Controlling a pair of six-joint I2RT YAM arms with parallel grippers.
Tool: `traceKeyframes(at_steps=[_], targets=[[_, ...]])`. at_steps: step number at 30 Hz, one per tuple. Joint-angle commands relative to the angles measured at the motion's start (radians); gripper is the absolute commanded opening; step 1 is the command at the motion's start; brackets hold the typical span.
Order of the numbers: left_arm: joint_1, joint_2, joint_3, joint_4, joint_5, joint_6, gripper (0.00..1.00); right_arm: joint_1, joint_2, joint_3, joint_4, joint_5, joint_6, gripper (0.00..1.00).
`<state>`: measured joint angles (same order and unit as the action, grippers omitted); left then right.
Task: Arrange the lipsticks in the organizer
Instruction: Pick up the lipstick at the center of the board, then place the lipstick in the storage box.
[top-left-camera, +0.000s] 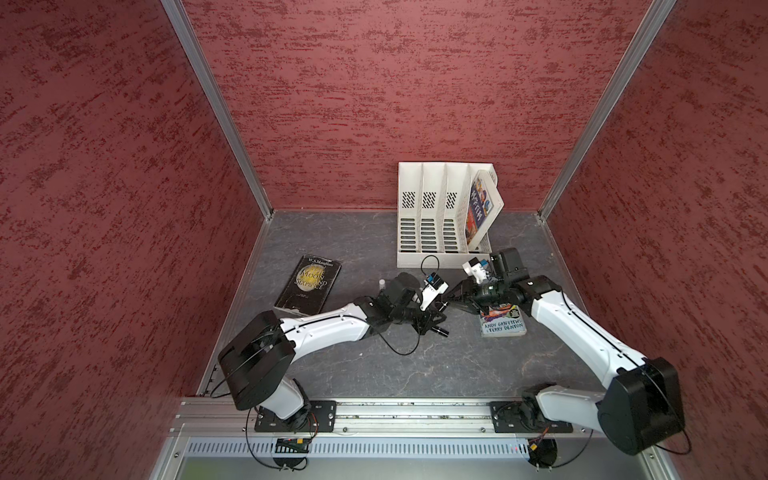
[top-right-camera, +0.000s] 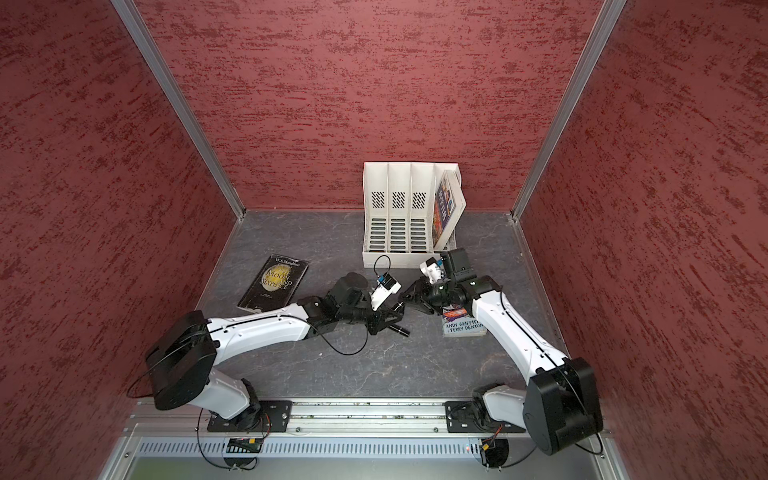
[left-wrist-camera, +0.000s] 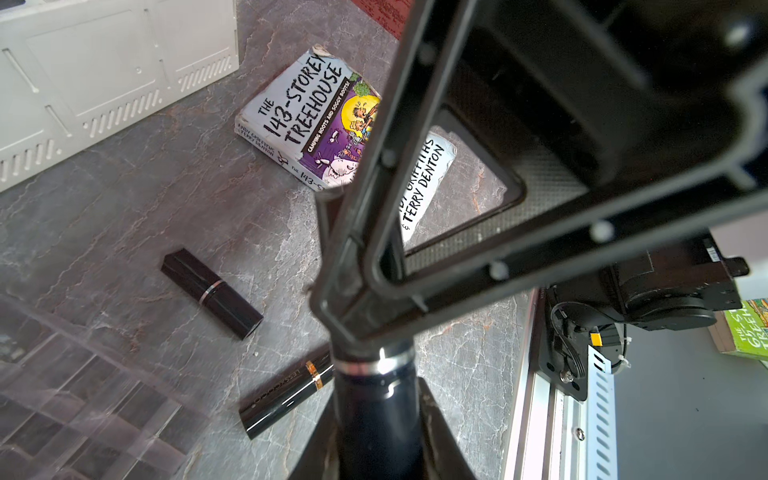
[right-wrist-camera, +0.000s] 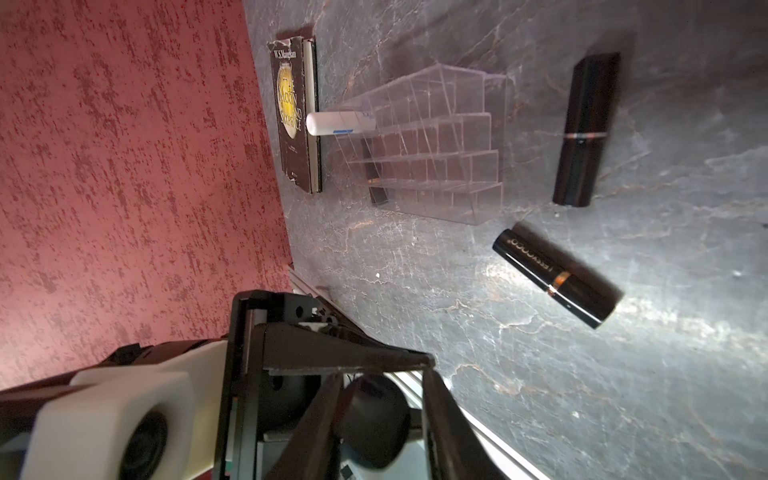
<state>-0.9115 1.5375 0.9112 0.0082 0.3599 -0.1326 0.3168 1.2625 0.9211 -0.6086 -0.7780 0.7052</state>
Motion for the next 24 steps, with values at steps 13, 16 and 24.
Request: traceKeyframes(at_steps=[13, 16, 24], targets=[[0.066, -0.112, 0.024, -0.140, -0.088, -0.133, 0.79, -0.002, 0.039, -0.021, 0.308, 0.108, 0.112, 0.13], [0.187, -0.177, 0.032, -0.309, -0.210, -0.252, 0.82, 0.045, 0.066, -0.013, 0.394, 0.243, 0.108, 0.12], [0.470, -0.391, -0.077, -0.454, -0.403, -0.329, 0.81, 0.451, 0.283, 0.219, 0.355, 0.969, -0.309, 0.10]])
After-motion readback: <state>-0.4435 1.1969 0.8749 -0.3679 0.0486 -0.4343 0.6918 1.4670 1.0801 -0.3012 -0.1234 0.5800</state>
